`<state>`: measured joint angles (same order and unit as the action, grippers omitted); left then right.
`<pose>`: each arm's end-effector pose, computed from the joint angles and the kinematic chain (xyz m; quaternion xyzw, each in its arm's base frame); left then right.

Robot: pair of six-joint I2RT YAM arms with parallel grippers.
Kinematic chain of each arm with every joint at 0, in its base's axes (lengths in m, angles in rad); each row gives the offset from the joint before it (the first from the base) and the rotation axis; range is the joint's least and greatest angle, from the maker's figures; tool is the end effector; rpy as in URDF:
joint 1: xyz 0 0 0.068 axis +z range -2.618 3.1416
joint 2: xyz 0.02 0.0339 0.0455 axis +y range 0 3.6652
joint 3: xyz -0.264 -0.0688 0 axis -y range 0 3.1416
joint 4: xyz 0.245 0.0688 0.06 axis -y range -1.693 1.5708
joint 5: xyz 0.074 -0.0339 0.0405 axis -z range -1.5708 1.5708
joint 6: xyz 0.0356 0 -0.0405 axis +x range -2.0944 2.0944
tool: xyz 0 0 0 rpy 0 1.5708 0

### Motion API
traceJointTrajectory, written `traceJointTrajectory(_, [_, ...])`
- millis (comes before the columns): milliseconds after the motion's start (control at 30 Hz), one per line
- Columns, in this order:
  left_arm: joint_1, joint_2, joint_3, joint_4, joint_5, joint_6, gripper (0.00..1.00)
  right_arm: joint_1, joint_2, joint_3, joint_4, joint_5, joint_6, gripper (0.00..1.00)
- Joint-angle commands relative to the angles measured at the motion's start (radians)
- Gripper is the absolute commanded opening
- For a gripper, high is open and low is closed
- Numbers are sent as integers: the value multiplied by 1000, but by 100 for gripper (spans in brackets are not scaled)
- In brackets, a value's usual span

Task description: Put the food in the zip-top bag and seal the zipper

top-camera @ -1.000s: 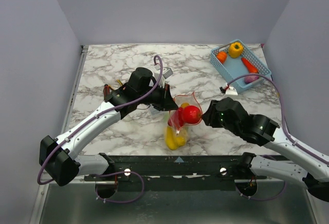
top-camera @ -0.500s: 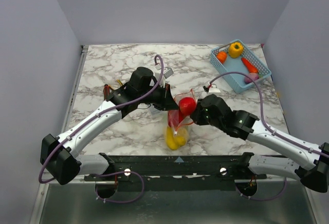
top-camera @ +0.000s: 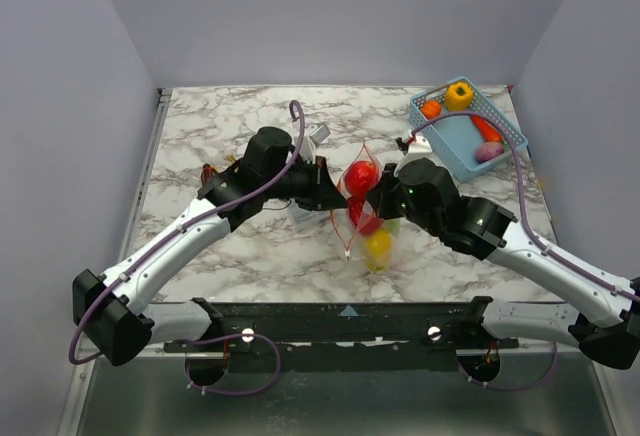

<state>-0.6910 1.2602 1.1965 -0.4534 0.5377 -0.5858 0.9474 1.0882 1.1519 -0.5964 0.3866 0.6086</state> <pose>0.2030 -0.1916 0.3575 0.1772 0.8252 -0.4733 0.2525 0.1454 0.1792 0.3685 -0.0497 0.8560 0.2229 0.4638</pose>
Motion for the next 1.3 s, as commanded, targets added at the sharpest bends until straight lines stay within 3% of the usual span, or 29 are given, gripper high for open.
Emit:
traceJointTrajectory(0, [-3,-103,-205,203,12,-298,0,1,-6,-127,183,-158,-14,0])
traceJointTrajectory(167, [-21,-179,-497,555,19,-644,0,1,49,-158,240,-338,-63,0])
traceJointTrajectory(367, [-69,-379,-434,299,-261,-628,0,1,82,-95,304,-528,-109,0])
traceJointTrajectory(533, [-76,-518,-507,253,-417,-757,0,2,185,-15,387,-749,-115,1])
traceJointTrajectory(633, [-76,-597,-588,265,-492,-846,0,1,232,5,426,-802,-96,26])
traceJointTrajectory(867, [-76,-675,-698,267,-560,-928,0,3,146,-96,451,-774,-91,57])
traceJointTrajectory(1033, [-76,-724,-733,265,-596,-938,0,67,-26,-234,393,-495,-215,68])
traceJointTrajectory(1267, [-76,-728,-705,245,-625,-898,0,119,-207,-355,473,-553,-300,74])
